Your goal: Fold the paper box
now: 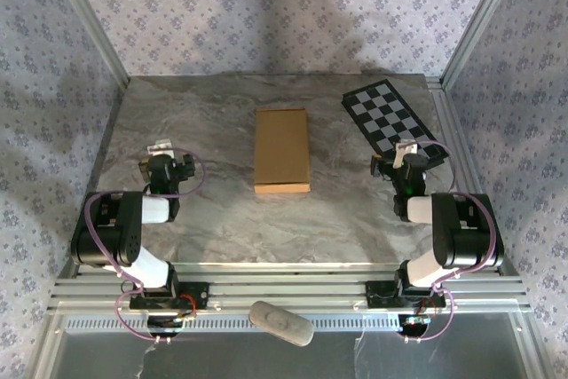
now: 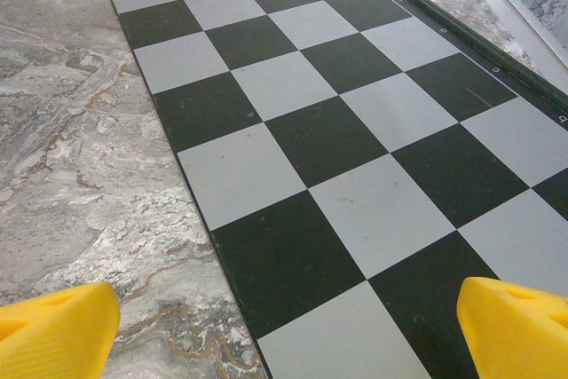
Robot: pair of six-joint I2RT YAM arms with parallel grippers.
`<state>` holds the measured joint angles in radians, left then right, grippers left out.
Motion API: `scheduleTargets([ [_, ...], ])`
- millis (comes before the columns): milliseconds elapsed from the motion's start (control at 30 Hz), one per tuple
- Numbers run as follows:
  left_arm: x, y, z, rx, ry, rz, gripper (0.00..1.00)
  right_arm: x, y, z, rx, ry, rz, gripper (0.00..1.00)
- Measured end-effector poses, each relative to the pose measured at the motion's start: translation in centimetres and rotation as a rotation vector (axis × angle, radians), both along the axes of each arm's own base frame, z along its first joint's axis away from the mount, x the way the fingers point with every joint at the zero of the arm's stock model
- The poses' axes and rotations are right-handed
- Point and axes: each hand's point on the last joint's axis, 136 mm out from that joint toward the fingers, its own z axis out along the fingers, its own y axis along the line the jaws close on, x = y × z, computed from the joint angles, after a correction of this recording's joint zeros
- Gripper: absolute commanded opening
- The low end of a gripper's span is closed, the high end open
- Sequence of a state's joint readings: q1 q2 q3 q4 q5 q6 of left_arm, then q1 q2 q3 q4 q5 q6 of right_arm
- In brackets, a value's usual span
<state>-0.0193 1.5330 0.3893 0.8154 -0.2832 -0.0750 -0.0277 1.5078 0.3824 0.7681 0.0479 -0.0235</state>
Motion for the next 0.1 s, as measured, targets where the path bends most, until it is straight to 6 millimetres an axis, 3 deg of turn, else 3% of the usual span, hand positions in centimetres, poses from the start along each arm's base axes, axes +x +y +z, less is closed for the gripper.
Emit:
scheduleTargets([
  [100, 0.01, -0.01, 0.01, 0.0, 0.0, 0.0, 1.0, 0.0, -0.03, -0.03, 0.0, 0.001, -0.001, 0.99],
])
